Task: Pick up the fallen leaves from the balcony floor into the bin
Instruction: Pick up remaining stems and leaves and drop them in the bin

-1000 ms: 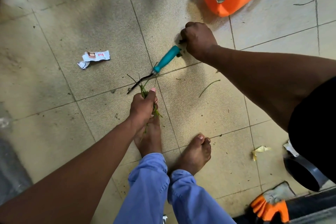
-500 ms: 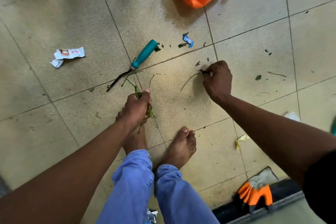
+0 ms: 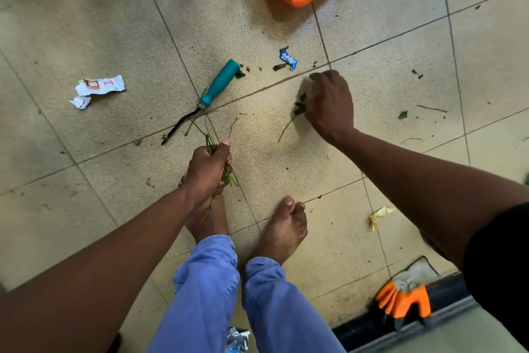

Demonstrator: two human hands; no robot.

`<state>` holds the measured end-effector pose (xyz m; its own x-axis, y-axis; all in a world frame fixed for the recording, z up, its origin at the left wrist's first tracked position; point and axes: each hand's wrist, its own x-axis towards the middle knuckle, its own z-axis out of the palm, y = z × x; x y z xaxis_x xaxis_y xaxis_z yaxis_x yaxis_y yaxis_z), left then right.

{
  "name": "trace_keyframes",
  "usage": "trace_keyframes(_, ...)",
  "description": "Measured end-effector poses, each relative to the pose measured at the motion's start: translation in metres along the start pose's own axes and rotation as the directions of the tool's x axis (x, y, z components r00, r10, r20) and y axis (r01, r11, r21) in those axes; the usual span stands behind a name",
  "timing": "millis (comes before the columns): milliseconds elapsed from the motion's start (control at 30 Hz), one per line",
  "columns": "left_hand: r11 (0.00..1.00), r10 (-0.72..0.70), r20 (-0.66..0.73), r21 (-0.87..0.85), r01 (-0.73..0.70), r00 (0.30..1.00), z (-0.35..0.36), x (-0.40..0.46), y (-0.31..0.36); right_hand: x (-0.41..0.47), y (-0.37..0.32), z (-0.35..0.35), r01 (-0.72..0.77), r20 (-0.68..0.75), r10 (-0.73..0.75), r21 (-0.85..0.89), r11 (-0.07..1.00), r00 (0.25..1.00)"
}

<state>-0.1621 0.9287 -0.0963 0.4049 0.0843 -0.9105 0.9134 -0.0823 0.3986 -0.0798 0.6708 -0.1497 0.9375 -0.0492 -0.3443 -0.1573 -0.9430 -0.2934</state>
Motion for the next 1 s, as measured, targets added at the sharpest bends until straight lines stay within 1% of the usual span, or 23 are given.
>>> trace_keyframes(67, 1.000, 0.016, 0.005, 0.007, -0.016, 1.000, -0.001, 0.001, -0.001, 0.011, -0.002, -0.005, -0.008, -0.019, 0.008, -0.008, 1.000, 1.000)
trace_keyframes(167, 0.999, 0.030, -0.006, 0.013, -0.029, 1.000, -0.003, 0.002, -0.002, 0.022, -0.004, -0.007, 0.021, 0.070, -0.016, -0.079, 0.997, 0.997)
trace_keyframes(300, 0.999, 0.031, -0.010, 0.012, -0.031, 0.999, -0.003, 0.000, -0.003, 0.002, -0.013, 0.002, 0.102, 0.169, -0.071, -0.179, 0.979, 0.983)
trace_keyframes(400, 1.000, 0.012, -0.027, 0.000, -0.012, 1.000, -0.002, 0.001, -0.002, -0.020, -0.031, 0.004, 0.209, 0.217, -0.172, -0.163, 0.964, 0.961)
trace_keyframes(467, 1.000, 0.002, -0.019, -0.017, -0.002, 1.000, -0.001, 0.003, 0.000, -0.023, -0.040, 0.006, 0.321, 0.224, -0.286, -0.143, 0.936, 0.932)
trace_keyframes(500, 1.000, 0.000, -0.014, -0.021, 0.000, 1.000, -0.001, 0.003, 0.000, -0.019, -0.044, 0.009, 0.367, 0.215, -0.330, -0.161, 0.916, 0.919)
trace_keyframes(567, 1.000, -0.001, -0.007, -0.023, 0.001, 1.000, -0.002, 0.005, 0.000, -0.004, -0.050, 0.015, 0.416, 0.186, -0.382, -0.207, 0.885, 0.905)
trace_keyframes(633, 1.000, 0.002, 0.000, -0.029, -0.002, 1.000, -0.003, 0.006, -0.001, 0.011, -0.054, 0.018, 0.450, 0.192, -0.413, -0.238, 0.860, 0.890)
trace_keyframes(733, 1.000, 0.003, -0.006, -0.031, -0.003, 1.000, -0.004, 0.006, -0.002, 0.014, -0.050, 0.018, 0.511, 0.267, -0.446, -0.281, 0.812, 0.855)
trace_keyframes(900, 0.999, -0.004, -0.015, -0.039, 0.004, 1.000, -0.004, 0.006, 0.000, -0.016, -0.040, 0.008, 0.567, 0.328, -0.477, -0.295, 0.769, 0.816)
trace_keyframes(1000, 0.999, -0.006, -0.030, -0.042, 0.004, 1.000, -0.002, 0.007, 0.000, -0.021, -0.045, 0.007, 0.579, 0.290, -0.506, -0.290, 0.762, 0.812)
